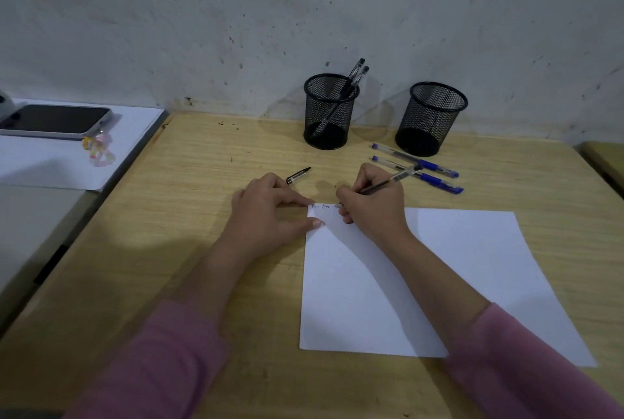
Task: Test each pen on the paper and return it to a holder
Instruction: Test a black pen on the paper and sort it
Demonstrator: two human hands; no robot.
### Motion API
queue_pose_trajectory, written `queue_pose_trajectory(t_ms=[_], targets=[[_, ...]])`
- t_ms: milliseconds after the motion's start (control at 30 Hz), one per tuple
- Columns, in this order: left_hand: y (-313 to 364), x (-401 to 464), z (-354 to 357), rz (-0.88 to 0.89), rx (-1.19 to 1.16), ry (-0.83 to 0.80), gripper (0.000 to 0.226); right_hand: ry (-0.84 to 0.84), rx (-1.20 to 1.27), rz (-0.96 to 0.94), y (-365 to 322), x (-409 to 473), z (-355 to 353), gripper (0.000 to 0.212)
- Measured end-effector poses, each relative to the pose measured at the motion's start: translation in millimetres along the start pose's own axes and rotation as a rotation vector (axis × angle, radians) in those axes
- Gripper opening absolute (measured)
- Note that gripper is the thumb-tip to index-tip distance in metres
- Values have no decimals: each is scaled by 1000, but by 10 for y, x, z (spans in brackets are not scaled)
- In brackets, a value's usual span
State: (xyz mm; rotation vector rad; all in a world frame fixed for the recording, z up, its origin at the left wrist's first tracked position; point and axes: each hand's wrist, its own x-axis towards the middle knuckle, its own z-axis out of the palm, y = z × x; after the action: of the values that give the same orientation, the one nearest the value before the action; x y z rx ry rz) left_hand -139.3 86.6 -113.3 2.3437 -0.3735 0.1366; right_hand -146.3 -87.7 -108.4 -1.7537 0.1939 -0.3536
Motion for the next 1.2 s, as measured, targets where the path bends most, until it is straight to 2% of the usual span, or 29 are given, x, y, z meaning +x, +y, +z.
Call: queue_pose_trajectory(t_ms=[100,800,967,1200], targets=[[-7,-3,4,0,-3,6,42,6,1,1,3,-1,5,25],[-4,17,7,10,12,0,40,33,-42,-15,-6,8,14,31],[-6,17,19,5,-25,21,49,22,-26,35,-33,15,19,25],[-27,20,6,13,9,6,41,42,-48,31,-23,7,13,26]])
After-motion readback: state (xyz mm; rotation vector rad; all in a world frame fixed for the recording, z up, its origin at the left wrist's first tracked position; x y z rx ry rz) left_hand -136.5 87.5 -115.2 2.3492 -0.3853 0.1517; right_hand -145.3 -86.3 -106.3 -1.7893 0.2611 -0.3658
